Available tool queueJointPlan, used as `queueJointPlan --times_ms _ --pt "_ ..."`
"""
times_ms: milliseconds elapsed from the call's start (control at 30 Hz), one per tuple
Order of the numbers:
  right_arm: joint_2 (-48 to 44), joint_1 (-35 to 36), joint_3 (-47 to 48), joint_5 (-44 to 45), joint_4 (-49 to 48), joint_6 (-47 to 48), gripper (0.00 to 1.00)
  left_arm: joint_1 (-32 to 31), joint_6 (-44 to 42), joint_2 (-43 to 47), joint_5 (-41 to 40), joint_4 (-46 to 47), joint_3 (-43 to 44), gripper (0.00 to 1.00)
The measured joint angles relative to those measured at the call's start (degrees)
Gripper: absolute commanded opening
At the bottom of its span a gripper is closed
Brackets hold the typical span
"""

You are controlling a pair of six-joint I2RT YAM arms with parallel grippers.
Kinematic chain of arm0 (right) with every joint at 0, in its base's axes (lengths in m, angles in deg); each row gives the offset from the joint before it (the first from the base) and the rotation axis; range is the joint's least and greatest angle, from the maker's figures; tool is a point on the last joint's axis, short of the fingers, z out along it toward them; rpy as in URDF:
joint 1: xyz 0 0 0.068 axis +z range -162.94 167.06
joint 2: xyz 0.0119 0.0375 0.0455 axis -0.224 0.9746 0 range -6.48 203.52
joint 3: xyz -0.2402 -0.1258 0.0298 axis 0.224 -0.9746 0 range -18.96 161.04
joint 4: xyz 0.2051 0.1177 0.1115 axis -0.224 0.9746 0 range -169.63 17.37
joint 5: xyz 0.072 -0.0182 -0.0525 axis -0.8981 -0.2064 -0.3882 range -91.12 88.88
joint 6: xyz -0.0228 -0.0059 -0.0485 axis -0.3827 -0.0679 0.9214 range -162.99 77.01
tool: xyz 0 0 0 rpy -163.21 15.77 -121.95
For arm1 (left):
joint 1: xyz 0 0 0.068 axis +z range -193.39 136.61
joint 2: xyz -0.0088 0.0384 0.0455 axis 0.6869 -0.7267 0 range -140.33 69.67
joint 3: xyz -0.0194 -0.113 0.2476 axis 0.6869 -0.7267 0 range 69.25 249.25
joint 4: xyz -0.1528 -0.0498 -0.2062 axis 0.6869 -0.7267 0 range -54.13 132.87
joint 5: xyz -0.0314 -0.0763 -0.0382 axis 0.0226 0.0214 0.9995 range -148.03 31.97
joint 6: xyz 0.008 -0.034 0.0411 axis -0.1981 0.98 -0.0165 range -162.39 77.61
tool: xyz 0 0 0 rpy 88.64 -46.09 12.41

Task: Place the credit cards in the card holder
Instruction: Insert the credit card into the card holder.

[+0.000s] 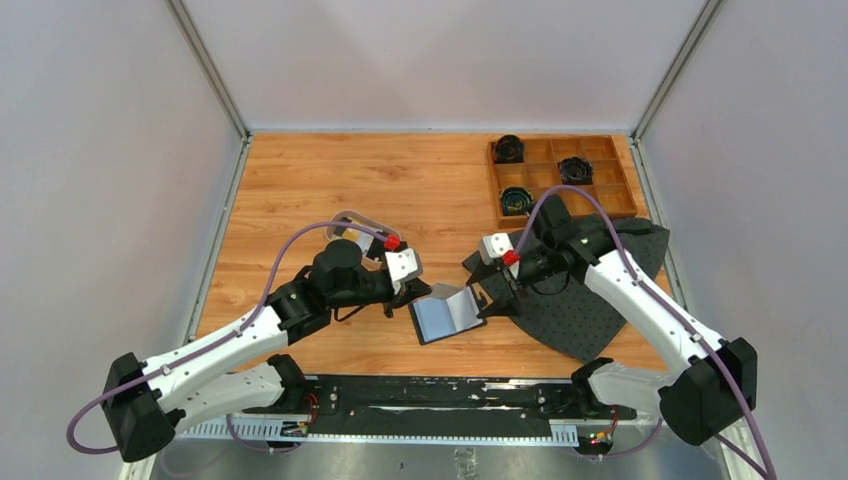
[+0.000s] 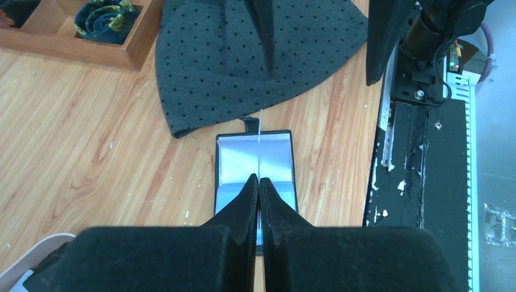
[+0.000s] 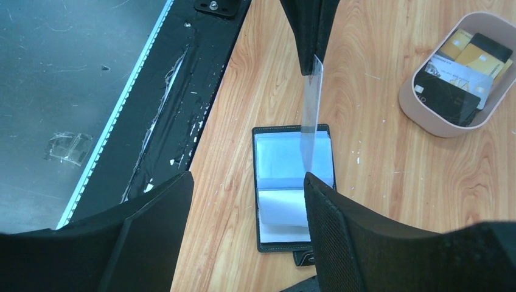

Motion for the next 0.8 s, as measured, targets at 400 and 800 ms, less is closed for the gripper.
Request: queueJointPlan --times_ms 400,800 --pt "3.4 0.0 0.6 0.0 -0.7 -3.2 0.7 -1.1 3.5 -1.0 -0.3 2.8 -1.1 0.0" --pt "5.5 0.0 1.2 -0.2 -1.6 -5.9 0.68 -1.1 8.4 -3.1 -0.3 5.0 -1.1 0.0"
